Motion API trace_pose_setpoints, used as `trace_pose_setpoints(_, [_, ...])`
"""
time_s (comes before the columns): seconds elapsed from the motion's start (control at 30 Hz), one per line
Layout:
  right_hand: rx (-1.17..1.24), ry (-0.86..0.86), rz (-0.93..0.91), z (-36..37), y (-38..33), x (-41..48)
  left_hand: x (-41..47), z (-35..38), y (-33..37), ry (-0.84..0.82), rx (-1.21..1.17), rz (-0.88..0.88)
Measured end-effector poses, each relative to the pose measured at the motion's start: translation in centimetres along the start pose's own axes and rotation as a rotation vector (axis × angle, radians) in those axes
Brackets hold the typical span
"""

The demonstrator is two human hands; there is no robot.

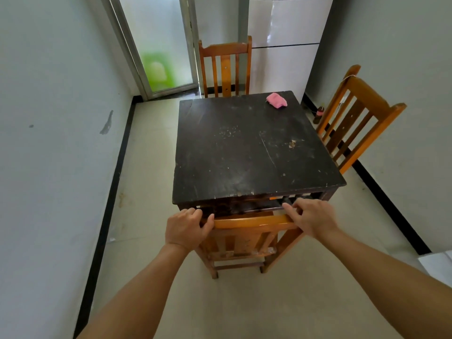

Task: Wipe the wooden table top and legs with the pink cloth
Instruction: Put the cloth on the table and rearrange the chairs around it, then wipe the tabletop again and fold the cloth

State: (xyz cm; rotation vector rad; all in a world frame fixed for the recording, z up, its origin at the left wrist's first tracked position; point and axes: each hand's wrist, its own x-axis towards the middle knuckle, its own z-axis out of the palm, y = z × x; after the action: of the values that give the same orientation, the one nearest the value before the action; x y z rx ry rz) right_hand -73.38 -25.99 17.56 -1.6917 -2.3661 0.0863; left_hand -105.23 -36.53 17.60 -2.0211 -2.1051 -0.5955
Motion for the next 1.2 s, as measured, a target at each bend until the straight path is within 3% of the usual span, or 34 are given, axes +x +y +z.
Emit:
trace_pose_setpoints(0.17, [-0.033,-0.031,-0.025,0.3,-0.1,1.2,1.0,0.4,-0.4,-0.009,0.029,-0.015])
trace_pose_setpoints(0.37, [-0.038,-0.101,-0.032,-1.0,-0.1,1.1,1.2,-0.6,0.5,-0.168,0.118,-0.053])
trace_pose_setpoints(0.53, [0.205,-0.346,-0.008,-2.7,0.7,1.7,3.3,-1.9,3.8,-0.401,0.234,-0.103])
trace_pose_setpoints(0.63, [0.362,-0.439,0.032,-3.4,4.4,3.4,6.9,-0.9,8.2,-0.431,0.163,-0.127])
trace_pose_setpoints(0.93, [0.138,-0.412,-0.024,-7.2,21.3,12.8,20.4,4.7,24.3,-0.347,0.007,-0.207])
trace_pose_setpoints(1.2, [0.145,-0.396,-0.084,-5.5,26.6,23.6,28.7,10.0,26.8,-0.361,-0.017,-0.263])
